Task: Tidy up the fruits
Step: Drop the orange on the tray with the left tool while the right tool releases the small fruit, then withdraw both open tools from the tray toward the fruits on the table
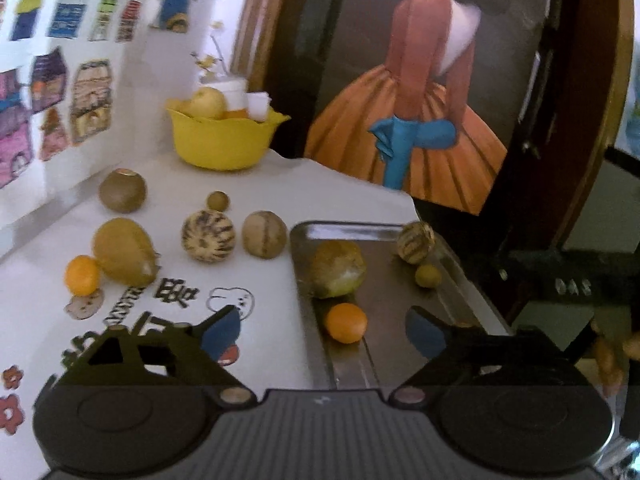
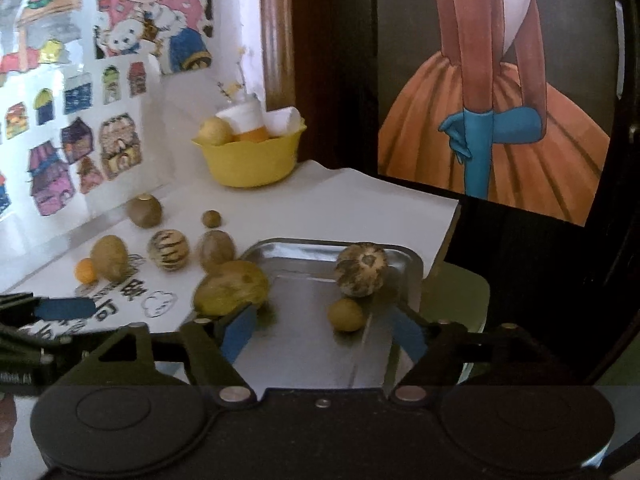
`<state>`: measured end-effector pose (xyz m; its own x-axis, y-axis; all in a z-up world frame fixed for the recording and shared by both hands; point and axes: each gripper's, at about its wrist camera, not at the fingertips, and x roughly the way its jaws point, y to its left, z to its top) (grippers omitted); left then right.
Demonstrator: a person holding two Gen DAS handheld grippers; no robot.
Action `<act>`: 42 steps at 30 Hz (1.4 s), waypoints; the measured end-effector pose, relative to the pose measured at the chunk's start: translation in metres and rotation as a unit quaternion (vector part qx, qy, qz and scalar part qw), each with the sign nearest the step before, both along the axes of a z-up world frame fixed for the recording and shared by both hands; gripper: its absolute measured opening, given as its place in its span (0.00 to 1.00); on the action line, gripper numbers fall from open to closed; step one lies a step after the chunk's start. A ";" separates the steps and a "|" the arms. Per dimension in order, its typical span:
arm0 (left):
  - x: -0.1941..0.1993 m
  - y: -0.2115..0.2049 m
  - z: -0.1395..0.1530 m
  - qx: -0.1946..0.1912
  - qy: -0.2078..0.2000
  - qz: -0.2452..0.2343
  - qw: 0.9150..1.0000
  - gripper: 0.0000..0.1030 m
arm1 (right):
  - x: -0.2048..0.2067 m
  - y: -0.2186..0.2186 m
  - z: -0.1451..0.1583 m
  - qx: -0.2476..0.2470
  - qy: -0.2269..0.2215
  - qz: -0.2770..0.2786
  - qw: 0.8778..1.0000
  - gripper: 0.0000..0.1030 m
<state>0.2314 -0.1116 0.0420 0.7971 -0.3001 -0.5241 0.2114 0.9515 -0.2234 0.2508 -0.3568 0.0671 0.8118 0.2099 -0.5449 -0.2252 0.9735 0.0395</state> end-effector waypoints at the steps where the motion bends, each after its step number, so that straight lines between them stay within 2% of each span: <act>1: -0.004 0.003 0.003 -0.002 -0.003 0.005 1.000 0.97 | -0.007 0.002 0.002 0.002 -0.003 0.002 1.000 0.82; 7: -0.030 0.017 0.012 -0.007 -0.009 0.018 1.000 0.99 | -0.048 0.019 0.015 0.004 -0.027 0.017 0.999 0.98; 9: -0.039 0.023 0.014 -0.007 -0.007 0.023 1.000 0.99 | -0.060 0.025 0.018 0.003 -0.030 0.022 0.999 0.99; 16: -0.071 0.055 0.018 -0.014 -0.006 0.045 0.999 0.99 | -0.097 0.041 0.019 -0.003 -0.023 0.031 0.999 0.99; 23: -0.092 0.092 0.009 -0.013 0.008 0.079 0.997 1.00 | -0.124 0.065 0.010 -0.004 -0.014 0.045 0.999 0.99; 29: -0.102 0.128 -0.006 -0.004 0.034 0.117 0.993 1.00 | -0.130 0.090 -0.011 0.002 0.022 0.069 0.997 0.99; 33: -0.110 0.146 -0.016 0.023 0.043 0.142 0.989 1.00 | -0.127 0.104 -0.026 0.005 0.043 0.084 0.995 0.99; 42: -0.111 0.173 -0.025 0.039 0.058 0.162 0.984 0.99 | -0.105 0.134 -0.040 -0.007 0.069 0.127 0.989 0.99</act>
